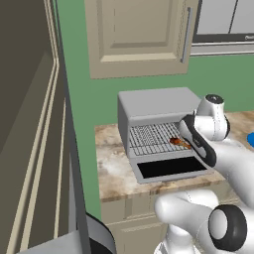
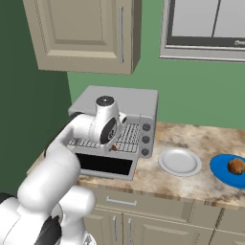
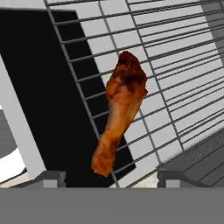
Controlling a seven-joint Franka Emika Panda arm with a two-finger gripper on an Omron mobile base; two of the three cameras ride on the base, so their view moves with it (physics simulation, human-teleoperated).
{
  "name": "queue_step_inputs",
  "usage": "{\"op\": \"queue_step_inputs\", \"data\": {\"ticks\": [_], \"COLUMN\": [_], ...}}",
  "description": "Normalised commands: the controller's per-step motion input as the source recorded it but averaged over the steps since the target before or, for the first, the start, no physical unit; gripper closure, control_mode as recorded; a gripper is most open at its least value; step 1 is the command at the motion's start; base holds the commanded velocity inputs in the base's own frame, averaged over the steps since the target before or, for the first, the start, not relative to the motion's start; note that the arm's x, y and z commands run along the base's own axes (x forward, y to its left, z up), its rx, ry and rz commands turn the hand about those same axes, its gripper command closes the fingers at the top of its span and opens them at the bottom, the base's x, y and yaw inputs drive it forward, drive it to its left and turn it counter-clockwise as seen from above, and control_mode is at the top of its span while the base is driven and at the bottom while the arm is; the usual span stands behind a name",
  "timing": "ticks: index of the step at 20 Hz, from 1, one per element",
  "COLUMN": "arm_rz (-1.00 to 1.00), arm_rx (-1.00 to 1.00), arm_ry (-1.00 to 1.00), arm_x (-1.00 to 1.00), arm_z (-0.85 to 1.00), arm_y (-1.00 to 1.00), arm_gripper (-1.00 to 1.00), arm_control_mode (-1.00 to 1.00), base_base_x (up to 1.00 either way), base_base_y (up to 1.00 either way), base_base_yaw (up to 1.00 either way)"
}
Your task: Open the toaster oven door. Place the bread on the bottom rack in the toaster oven and place the chicken drumstick on the top rack.
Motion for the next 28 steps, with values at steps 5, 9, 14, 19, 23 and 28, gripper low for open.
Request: {"op": "queue_step_inputs", "data": {"ticks": [5,9,14,19,23,28], "arm_rz": [-0.31,-0.49,-0.65,-0.59,-0.41,-0.25], "arm_rx": [0.1,0.12,0.01,0.01,0.08,0.12], "arm_ry": [0.15,0.21,0.01,-0.01,-0.02,-0.16], "arm_x": [-0.47,-0.87,-0.17,0.19,0.52,0.69], "arm_z": [0.44,0.01,-0.47,-0.61,-0.34,-0.15], "arm_y": [-0.14,-0.05,0.44,0.43,0.09,0.17], "arm_gripper": [-1.0,-1.0,-1.0,-1.0,-1.0,-1.0], "arm_control_mode": [-1.0,-1.0,-1.0,-1.0,-1.0,-1.0], "base_base_x": [0.0,0.0,0.0,0.0,0.0,0.0], "base_base_y": [0.0,0.0,0.0,0.0,0.0,0.0], "base_base_yaw": [0.0,0.0,0.0,0.0,0.0,0.0]}}
